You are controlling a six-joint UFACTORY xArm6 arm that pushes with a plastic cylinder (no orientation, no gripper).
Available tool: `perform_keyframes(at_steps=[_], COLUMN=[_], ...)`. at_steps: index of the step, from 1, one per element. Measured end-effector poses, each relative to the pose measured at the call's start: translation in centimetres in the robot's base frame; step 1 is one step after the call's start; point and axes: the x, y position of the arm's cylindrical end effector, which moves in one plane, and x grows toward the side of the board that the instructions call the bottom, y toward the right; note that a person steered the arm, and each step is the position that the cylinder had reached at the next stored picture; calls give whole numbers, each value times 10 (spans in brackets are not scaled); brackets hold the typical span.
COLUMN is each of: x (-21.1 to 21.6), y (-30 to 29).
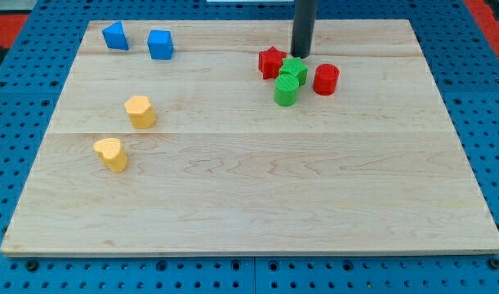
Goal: Push the green star along with the green circle towards down
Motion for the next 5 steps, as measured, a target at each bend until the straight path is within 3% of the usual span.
perform_keyframes(at_steps=[5], x=[105], y=[-7])
